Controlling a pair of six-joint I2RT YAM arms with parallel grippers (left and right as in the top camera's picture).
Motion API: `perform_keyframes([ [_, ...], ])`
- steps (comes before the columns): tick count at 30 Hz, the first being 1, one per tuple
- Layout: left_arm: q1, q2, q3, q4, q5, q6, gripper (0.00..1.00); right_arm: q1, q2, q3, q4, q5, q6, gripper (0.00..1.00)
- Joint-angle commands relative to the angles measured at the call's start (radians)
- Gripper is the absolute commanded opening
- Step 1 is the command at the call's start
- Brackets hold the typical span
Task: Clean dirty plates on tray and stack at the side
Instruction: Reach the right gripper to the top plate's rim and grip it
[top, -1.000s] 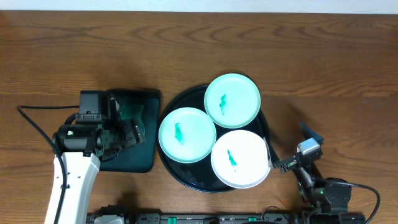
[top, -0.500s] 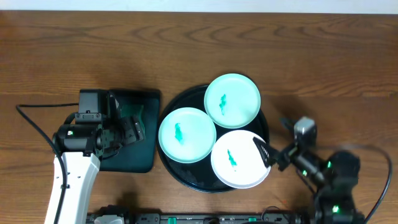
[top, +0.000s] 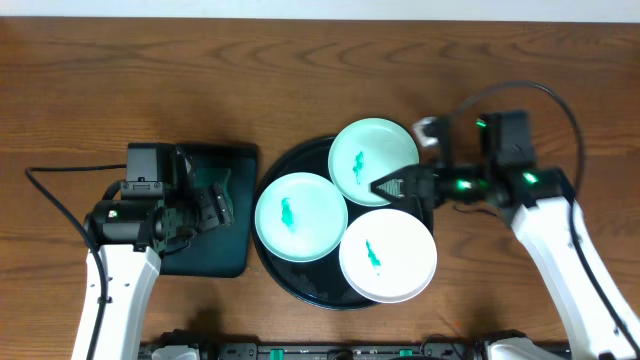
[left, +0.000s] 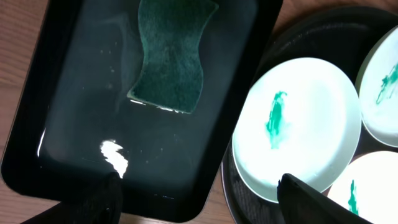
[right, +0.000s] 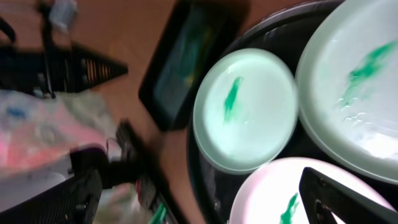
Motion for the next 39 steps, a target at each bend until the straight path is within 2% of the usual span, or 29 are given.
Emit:
perform_keyframes([
  [1,-0.002,0.001,0.028,0.001,0.005,0.013,0.80,0.108,0.096,0.134,-0.125,0.177,-0.077,0.99],
  [4,-0.002,0.001,0.028,0.001,0.005,0.013,0.80,0.168,0.138,0.179,-0.204,0.358,-0.057,0.99],
  [7,-0.002,0.001,0.028,0.001,0.005,0.013,0.80,0.227,0.154,0.177,-0.202,0.526,-0.060,0.99],
  [10,-0.002,0.001,0.028,0.000,0.006,0.013,0.80,0.245,0.159,0.176,-0.212,0.512,0.018,0.99],
  [21,-0.002,0.001,0.028,-0.005,0.005,0.013,0.80,0.256,0.178,0.174,-0.164,0.494,0.029,0.99],
  [24,-0.002,0.001,0.028,-0.004,0.005,0.013,0.80,0.272,0.222,0.174,-0.145,0.498,0.103,0.99],
  [26,-0.002,0.001,0.028,-0.006,0.005,0.013,0.80,0.298,0.283,0.174,-0.090,0.509,0.216,0.89],
  [28,-0.002,0.001,0.027,-0.007,0.005,0.013,0.80,0.315,0.329,0.174,-0.042,0.533,0.305,0.86],
  [30,-0.002,0.001,0.027,-0.007,0.005,0.013,0.80,0.331,0.370,0.174,-0.004,0.540,0.352,0.84],
  [31,-0.002,0.001,0.027,-0.007,0.005,0.013,0.80,0.346,0.413,0.174,0.031,0.539,0.369,0.78],
  [32,-0.002,0.001,0.027,-0.007,0.005,0.013,0.80,0.355,0.435,0.174,0.048,0.536,0.369,0.76],
  [39,-0.002,0.001,0.025,-0.008,0.005,0.013,0.80,0.396,0.508,0.174,0.097,0.536,0.385,0.74],
])
